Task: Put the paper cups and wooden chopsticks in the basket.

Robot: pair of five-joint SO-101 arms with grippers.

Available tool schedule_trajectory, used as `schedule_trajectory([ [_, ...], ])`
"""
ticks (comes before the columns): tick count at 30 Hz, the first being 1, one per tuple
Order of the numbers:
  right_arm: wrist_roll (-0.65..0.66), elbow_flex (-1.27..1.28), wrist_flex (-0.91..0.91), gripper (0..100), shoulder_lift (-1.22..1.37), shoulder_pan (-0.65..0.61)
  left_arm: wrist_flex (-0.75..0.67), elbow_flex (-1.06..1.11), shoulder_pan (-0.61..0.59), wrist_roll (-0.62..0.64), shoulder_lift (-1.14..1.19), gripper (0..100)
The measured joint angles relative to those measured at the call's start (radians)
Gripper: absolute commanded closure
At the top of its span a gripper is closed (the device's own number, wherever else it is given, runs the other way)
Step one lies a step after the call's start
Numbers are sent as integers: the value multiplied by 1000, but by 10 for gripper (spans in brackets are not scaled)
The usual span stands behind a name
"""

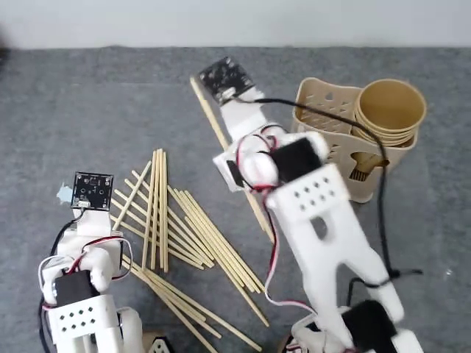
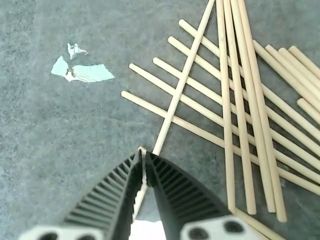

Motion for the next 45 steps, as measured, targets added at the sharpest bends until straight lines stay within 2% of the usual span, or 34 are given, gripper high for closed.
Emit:
schedule_trajectory([
  [9, 0, -330, -38, 991, -43, 121, -6, 11, 0, 0, 0, 987],
  [16, 0, -358, -203, 991, -58, 279, -6, 11, 0, 0, 0, 987],
  [25, 0, -344, -377, 991, -60, 393, -6, 11, 0, 0, 0, 987],
  [29, 0, -216, -519, 991, -61, 433, -6, 11, 0, 0, 0, 987],
  [40, 0, 420, -1028, 991, -187, 451, -6, 11, 0, 0, 0, 987],
  [45, 0, 601, -1140, 989, -190, 454, -6, 11, 0, 0, 0, 987],
])
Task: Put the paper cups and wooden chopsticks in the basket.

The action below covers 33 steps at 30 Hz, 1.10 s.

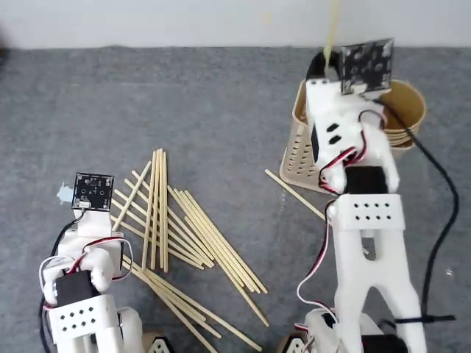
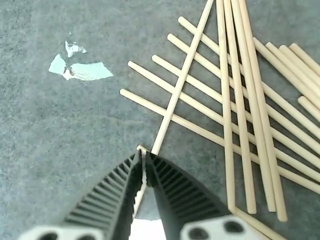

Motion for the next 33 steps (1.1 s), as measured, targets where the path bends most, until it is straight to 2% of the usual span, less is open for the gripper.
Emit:
schedule_trajectory([
  [2, 0, 20, -5, 976, 0, 0, 0, 0, 0, 0, 0, 986],
  [7, 0, 8, 75, 846, -3, 0, 0, 0, 0, 0, 0, 986],
  [17, 0, -299, 477, 858, -3, -17, 0, 0, 0, 0, 0, 986],
  [26, 0, -353, 848, 861, 8, -229, -49, 2, -81, 0, 0, 986],
  [33, -110, -353, 974, 858, 227, -391, -49, 2, -81, 0, 0, 986],
])
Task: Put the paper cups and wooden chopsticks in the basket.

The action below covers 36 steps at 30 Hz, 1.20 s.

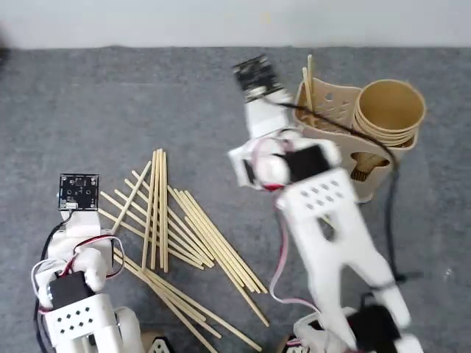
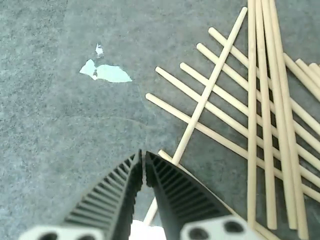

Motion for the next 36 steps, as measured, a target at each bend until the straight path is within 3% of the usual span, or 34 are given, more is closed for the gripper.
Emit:
schedule_trajectory([
  [7, -34, 0, -54, 856, 295, -135, 0, 0, 0, 0, 0, 986],
  [12, -37, 0, -147, 759, 443, -206, 0, 0, 0, 0, 0, 986],
  [15, -37, 0, -180, 753, 505, -241, 0, 0, 0, 0, 0, 986],
  [28, -37, -147, -195, 753, 709, -288, 0, 0, 0, 0, 0, 986],
  [36, -37, -181, -184, 926, 753, -275, 0, 0, 0, 0, 0, 986],
])
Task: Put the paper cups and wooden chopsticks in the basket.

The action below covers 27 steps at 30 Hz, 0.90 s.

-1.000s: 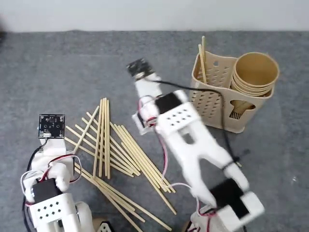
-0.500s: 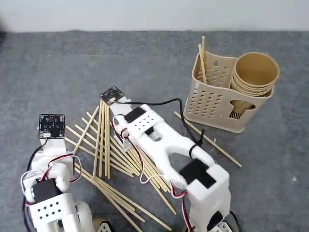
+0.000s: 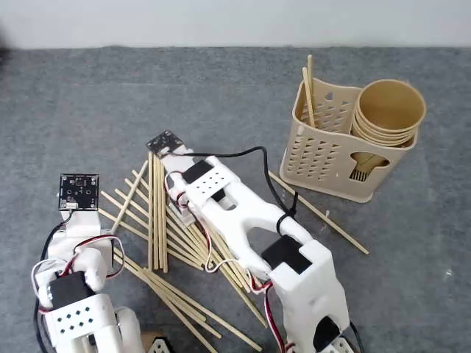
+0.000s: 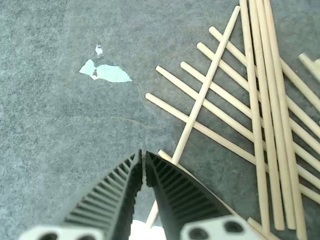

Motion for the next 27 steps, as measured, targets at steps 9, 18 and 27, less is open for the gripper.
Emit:
schedule_trajectory([
  [9, 48, -17, 40, 991, 9, 57, 0, 0, 0, 0, 0, 986],
  [18, 55, -12, 123, 991, -14, 69, 0, 0, 0, 0, 0, 986],
  [27, 72, 5, 259, 991, -192, 72, 0, 0, 0, 0, 0, 986],
])
